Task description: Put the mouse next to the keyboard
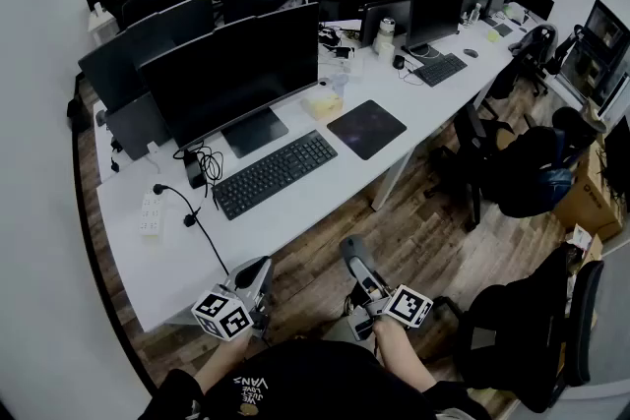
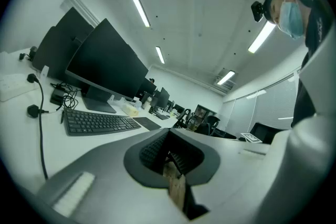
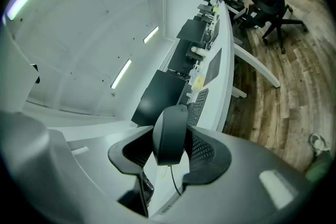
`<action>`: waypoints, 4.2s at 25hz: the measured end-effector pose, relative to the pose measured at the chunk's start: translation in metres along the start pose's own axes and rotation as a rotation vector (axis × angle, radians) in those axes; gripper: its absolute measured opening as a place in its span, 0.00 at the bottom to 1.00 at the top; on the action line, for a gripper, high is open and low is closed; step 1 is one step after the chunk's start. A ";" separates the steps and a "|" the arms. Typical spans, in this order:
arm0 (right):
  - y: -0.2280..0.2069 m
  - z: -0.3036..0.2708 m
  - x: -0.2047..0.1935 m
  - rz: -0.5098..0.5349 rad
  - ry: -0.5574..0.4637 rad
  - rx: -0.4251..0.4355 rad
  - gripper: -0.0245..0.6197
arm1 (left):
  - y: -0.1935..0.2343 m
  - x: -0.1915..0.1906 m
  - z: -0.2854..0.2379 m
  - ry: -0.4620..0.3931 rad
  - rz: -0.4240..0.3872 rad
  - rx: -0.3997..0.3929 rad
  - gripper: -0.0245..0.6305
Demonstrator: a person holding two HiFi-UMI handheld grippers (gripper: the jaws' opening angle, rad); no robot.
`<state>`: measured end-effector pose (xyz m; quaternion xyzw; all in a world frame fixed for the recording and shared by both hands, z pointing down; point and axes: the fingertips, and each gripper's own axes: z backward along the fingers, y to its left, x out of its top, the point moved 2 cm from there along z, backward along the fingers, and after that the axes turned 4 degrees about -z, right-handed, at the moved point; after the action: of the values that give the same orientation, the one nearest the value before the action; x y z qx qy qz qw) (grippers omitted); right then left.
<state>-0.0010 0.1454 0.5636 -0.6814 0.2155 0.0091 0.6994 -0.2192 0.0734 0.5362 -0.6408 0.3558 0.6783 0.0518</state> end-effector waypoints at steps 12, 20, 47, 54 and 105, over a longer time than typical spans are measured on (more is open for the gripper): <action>-0.006 -0.033 0.067 0.077 0.125 0.064 0.32 | -0.017 0.006 -0.074 -0.017 0.017 0.048 0.04; -0.023 -0.063 0.126 0.101 0.219 0.104 0.32 | -0.018 0.005 -0.132 -0.058 0.033 0.124 0.04; -0.093 -0.151 0.223 0.004 0.169 -0.063 0.32 | 0.039 0.030 -0.243 -0.044 0.067 0.154 0.04; -0.096 -0.185 0.220 -0.028 0.097 -0.180 0.32 | 0.085 0.053 -0.247 -0.030 0.054 0.120 0.04; -0.224 -0.398 0.267 0.093 0.447 -0.320 0.33 | 0.151 0.056 -0.284 -0.155 0.136 0.446 0.04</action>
<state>0.1951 -0.3270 0.7013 -0.7578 0.3913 -0.0753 0.5167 -0.0723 -0.2158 0.5697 -0.5343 0.5340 0.6319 0.1734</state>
